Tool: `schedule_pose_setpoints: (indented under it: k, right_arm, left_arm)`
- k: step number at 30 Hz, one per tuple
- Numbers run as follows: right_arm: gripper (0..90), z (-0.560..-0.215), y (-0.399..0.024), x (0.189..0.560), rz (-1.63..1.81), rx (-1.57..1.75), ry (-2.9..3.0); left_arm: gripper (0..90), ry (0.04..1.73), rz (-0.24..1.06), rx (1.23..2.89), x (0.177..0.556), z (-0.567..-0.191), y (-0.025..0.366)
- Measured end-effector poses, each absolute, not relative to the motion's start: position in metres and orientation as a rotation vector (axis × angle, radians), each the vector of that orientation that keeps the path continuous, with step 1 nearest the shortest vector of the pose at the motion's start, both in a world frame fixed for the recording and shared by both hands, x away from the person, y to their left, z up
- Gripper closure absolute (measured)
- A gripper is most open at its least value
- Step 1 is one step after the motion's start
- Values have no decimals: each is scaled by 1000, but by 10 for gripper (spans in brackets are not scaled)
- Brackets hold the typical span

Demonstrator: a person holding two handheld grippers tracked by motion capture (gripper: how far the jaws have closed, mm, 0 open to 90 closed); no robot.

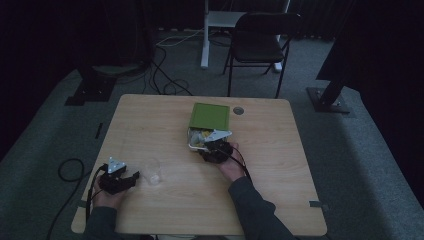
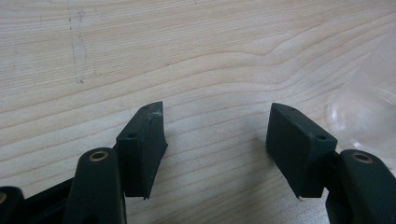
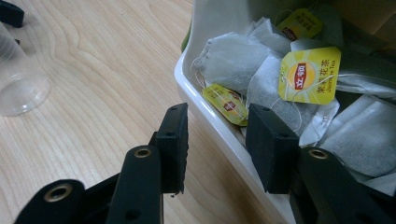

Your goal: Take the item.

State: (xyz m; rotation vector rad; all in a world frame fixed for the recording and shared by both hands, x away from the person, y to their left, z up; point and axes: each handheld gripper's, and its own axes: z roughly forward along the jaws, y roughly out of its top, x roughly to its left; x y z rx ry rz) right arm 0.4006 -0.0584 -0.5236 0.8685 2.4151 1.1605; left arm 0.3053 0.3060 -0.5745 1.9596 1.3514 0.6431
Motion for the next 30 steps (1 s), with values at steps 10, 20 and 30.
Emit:
schedule_pose_setpoints:
  k: [10,20,30]
  right_arm:
    - [586,-525,-60,388,1183,836,2431]
    - [588,-526,-61,374,1202,808,2449]
    - [588,-525,-60,369,1216,785,2465]
  left_arm:
    - [385,1352,643,1960,305,-574,306]
    - [385,1351,643,1960,305,-574,306]
    - [385,1352,643,1960,305,-574,306]
